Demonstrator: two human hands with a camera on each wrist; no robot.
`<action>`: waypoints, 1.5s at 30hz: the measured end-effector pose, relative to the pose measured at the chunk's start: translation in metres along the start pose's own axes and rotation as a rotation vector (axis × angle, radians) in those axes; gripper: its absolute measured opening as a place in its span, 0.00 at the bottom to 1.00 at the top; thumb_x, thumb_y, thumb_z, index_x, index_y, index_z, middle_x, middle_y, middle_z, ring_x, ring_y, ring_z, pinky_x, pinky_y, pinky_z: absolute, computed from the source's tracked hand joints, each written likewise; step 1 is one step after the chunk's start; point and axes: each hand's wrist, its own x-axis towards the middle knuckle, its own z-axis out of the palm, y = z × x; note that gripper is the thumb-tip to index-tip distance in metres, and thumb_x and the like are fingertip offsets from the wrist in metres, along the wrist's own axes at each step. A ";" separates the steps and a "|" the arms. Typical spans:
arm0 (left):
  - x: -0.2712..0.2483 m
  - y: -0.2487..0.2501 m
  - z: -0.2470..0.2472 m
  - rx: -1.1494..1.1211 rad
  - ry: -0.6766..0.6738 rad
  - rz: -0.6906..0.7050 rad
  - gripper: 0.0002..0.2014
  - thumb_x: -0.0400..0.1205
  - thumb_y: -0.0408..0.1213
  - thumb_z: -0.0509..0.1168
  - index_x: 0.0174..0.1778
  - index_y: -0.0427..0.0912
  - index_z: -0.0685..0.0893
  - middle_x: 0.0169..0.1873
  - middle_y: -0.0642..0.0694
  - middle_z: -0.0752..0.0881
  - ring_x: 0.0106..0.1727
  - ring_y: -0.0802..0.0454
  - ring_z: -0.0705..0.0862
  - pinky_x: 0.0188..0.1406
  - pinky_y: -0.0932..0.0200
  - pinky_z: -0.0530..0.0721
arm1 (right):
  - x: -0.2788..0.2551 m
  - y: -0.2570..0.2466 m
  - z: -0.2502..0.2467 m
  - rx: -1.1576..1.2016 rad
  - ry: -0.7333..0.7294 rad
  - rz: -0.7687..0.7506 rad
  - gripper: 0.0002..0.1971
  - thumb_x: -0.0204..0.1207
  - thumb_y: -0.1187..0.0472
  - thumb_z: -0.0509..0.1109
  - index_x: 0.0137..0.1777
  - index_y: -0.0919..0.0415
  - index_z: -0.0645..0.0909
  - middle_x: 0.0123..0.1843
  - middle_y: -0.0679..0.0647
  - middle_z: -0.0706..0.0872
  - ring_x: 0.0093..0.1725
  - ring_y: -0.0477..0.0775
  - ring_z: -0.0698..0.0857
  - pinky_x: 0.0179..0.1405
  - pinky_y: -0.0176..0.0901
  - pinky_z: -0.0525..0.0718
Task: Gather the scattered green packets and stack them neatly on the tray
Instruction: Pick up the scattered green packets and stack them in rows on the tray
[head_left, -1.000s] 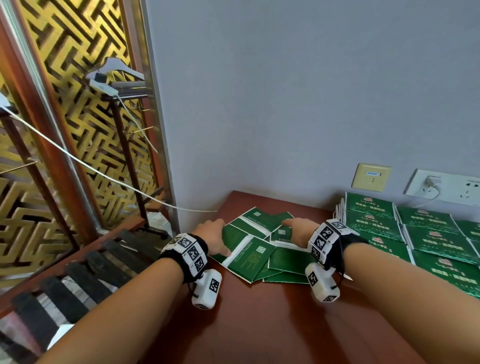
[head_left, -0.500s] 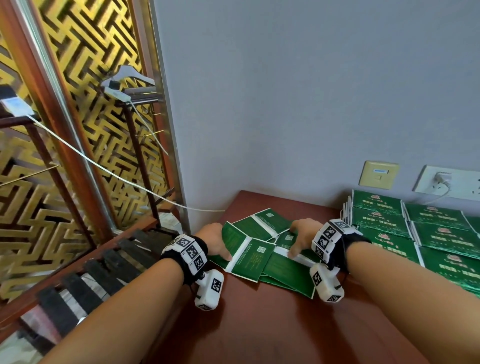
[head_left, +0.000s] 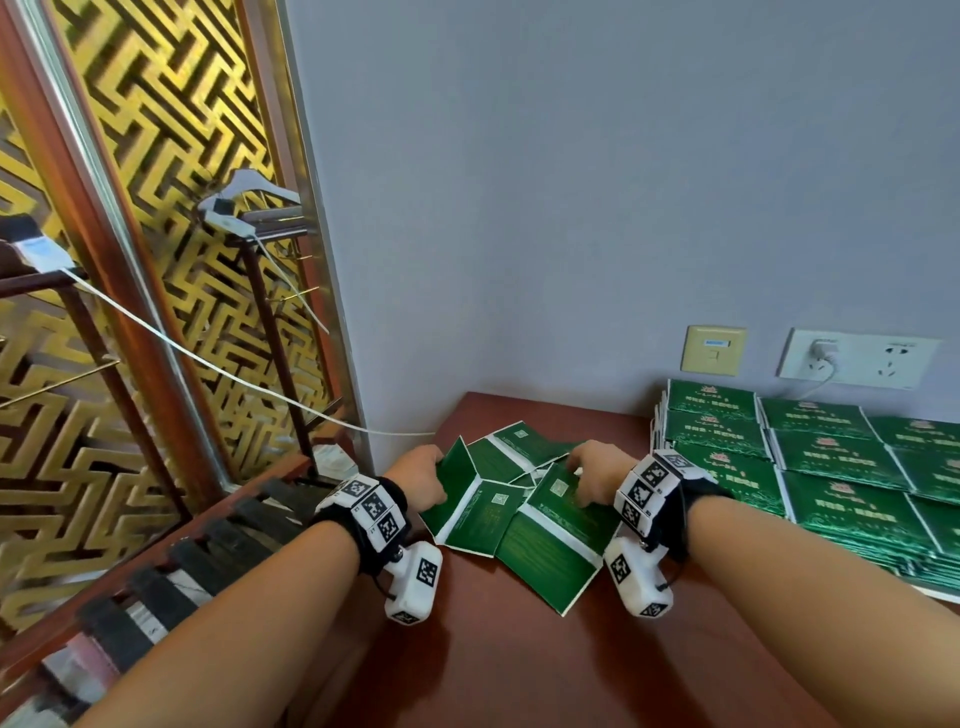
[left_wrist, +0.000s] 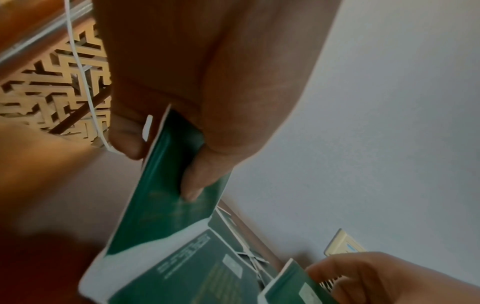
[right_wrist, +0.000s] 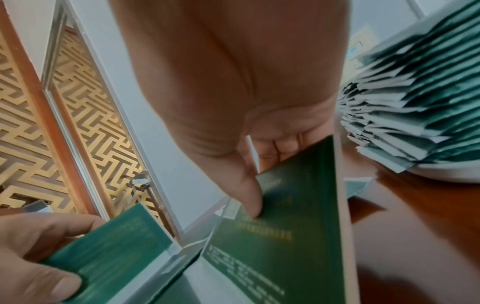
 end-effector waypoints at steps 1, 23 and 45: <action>-0.004 0.005 0.000 0.021 -0.005 0.006 0.18 0.75 0.26 0.71 0.61 0.39 0.80 0.57 0.43 0.85 0.57 0.45 0.85 0.53 0.55 0.84 | -0.006 0.002 -0.001 0.006 0.010 -0.009 0.33 0.70 0.67 0.78 0.76 0.59 0.75 0.71 0.57 0.81 0.66 0.57 0.82 0.59 0.40 0.80; -0.077 0.172 0.092 0.184 -0.147 0.396 0.20 0.77 0.26 0.69 0.66 0.41 0.82 0.60 0.43 0.84 0.61 0.44 0.84 0.53 0.61 0.77 | -0.163 0.152 -0.012 0.034 0.070 0.133 0.21 0.67 0.68 0.76 0.62 0.60 0.83 0.50 0.52 0.84 0.47 0.53 0.82 0.42 0.41 0.82; -0.101 0.189 0.129 0.193 -0.273 0.418 0.21 0.77 0.52 0.74 0.60 0.44 0.82 0.56 0.48 0.84 0.57 0.49 0.83 0.58 0.55 0.80 | -0.204 0.188 0.010 0.079 -0.048 0.116 0.23 0.68 0.47 0.80 0.59 0.56 0.81 0.52 0.50 0.84 0.49 0.51 0.82 0.44 0.42 0.79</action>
